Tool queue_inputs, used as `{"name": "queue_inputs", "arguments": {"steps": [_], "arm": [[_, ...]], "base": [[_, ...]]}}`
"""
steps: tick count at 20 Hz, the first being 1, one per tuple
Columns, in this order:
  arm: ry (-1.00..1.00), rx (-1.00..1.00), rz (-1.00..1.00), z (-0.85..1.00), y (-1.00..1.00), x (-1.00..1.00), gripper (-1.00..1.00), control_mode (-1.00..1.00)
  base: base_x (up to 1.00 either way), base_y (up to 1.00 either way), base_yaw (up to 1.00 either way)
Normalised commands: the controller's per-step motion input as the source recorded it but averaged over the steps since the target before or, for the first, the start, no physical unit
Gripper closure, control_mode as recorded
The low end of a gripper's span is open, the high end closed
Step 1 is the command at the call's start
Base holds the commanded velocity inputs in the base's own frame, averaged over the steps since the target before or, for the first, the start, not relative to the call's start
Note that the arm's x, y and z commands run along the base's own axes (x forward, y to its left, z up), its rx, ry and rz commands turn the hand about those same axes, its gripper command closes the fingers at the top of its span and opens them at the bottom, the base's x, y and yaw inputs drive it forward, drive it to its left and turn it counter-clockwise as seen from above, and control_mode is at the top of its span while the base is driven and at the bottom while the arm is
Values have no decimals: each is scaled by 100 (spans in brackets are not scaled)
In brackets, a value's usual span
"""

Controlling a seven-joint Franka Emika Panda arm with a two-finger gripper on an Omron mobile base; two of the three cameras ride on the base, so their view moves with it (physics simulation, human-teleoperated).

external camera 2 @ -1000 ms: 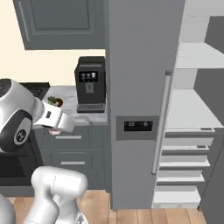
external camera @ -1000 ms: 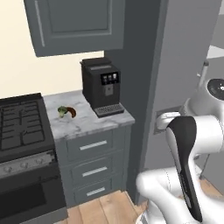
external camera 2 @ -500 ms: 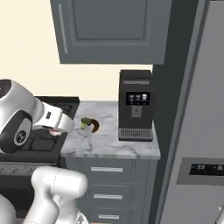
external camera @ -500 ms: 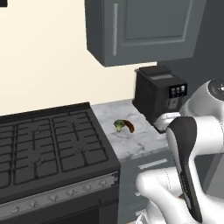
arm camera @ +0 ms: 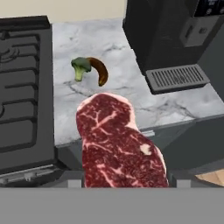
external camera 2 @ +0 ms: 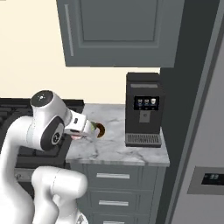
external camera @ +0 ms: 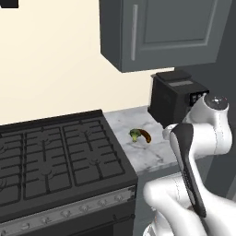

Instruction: Open the fridge, remove the banana, broccoli, and steak, and place them on any counter.

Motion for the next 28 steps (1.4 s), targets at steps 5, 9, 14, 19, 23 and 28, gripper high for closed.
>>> {"name": "queue_inputs", "arguments": {"steps": [5,9,14,19,23,28], "arm": [[0,0,0,-100,-21,100,100,-100],[3,0,0,-94,-2,100,100,-100],[10,2,-9,-65,-19,96,100,-100],[14,4,-8,-50,-18,87,100,-100],[13,4,-6,-53,-9,91,100,-100],[4,0,-4,-37,-18,61,100,-100]], "base": [[0,0,0],[0,0,0],[0,0,0],[0,0,0],[0,0,0],[0,0,0]]}}
